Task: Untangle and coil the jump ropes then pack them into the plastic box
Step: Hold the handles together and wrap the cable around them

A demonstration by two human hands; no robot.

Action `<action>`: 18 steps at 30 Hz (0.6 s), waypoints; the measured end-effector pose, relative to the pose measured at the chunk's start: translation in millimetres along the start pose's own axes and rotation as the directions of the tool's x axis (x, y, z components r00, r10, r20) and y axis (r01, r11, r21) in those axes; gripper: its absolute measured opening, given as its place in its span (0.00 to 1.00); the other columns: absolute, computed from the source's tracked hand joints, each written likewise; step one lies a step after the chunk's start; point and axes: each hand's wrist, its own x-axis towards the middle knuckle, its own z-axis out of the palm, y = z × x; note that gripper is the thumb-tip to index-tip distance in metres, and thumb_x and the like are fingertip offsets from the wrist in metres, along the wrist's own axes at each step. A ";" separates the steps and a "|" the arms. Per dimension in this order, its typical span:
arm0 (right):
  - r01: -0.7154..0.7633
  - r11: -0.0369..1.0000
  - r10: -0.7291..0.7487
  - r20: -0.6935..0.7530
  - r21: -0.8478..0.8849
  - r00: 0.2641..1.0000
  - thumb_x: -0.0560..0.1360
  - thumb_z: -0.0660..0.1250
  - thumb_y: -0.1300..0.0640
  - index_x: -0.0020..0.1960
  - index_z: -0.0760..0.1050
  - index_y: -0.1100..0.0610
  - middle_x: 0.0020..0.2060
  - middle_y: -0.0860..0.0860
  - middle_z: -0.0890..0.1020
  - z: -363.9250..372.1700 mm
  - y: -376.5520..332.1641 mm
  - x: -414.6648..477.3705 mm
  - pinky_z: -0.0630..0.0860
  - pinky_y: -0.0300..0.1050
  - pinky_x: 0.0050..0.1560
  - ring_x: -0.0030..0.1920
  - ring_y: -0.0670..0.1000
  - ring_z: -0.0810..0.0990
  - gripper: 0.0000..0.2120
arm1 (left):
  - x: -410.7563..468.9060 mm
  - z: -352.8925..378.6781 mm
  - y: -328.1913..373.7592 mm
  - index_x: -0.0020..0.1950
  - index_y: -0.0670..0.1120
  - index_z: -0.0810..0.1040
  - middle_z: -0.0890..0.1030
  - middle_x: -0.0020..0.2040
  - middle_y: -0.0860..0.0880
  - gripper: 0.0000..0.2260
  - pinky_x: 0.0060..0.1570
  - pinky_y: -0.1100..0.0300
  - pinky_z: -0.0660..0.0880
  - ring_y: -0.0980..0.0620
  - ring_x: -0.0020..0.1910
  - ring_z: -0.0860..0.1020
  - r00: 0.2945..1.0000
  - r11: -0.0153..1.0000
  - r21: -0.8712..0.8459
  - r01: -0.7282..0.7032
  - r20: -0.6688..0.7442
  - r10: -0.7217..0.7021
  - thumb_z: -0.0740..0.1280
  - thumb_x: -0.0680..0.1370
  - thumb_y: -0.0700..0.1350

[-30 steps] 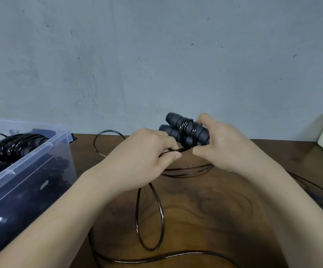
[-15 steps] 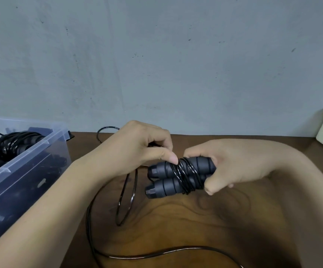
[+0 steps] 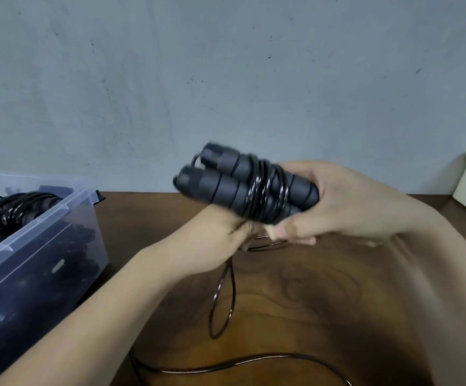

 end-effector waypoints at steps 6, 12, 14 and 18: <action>-0.155 0.987 0.128 -0.402 -0.034 0.906 0.72 0.76 0.66 0.57 0.67 0.51 0.28 0.57 0.77 -12.0 24.5 11.6 0.63 0.44 0.27 0.26 0.53 0.67 0.23 | 26.2 3.8 -2.1 0.50 0.53 0.75 0.79 0.35 0.50 0.10 0.39 0.56 0.75 0.54 0.35 0.76 0.983 0.993 0.109 -0.049 -0.170 0.068 0.60 0.87 0.55; -0.273 0.950 0.168 -0.493 -0.149 0.854 0.72 0.73 0.64 0.59 0.66 0.45 0.26 0.53 0.76 -14.3 39.0 19.6 0.67 0.43 0.27 0.25 0.53 0.69 0.25 | 10.0 -12.7 3.2 0.48 0.53 0.74 0.78 0.37 0.52 0.09 0.39 0.55 0.73 0.53 0.38 0.76 0.982 0.972 0.234 -0.024 -0.179 0.068 0.63 0.86 0.54; -0.328 0.908 0.153 -0.521 -0.262 0.840 0.71 0.73 0.61 0.59 0.66 0.46 0.27 0.52 0.77 -13.5 41.7 21.8 0.69 0.43 0.28 0.26 0.52 0.72 0.23 | 5.2 -20.3 3.3 0.47 0.53 0.74 0.78 0.36 0.51 0.10 0.41 0.51 0.75 0.52 0.38 0.76 0.973 0.956 0.293 -0.025 -0.211 0.090 0.63 0.85 0.55; -0.396 0.795 0.157 -0.474 -0.460 0.866 0.73 0.74 0.58 0.58 0.66 0.45 0.33 0.51 0.77 -10.2 41.3 22.8 0.69 0.41 0.28 0.29 0.51 0.74 0.21 | -2.8 -37.7 4.9 0.48 0.55 0.77 0.78 0.40 0.57 0.10 0.43 0.54 0.73 0.57 0.41 0.75 0.948 0.909 0.418 -0.013 -0.284 0.144 0.62 0.85 0.57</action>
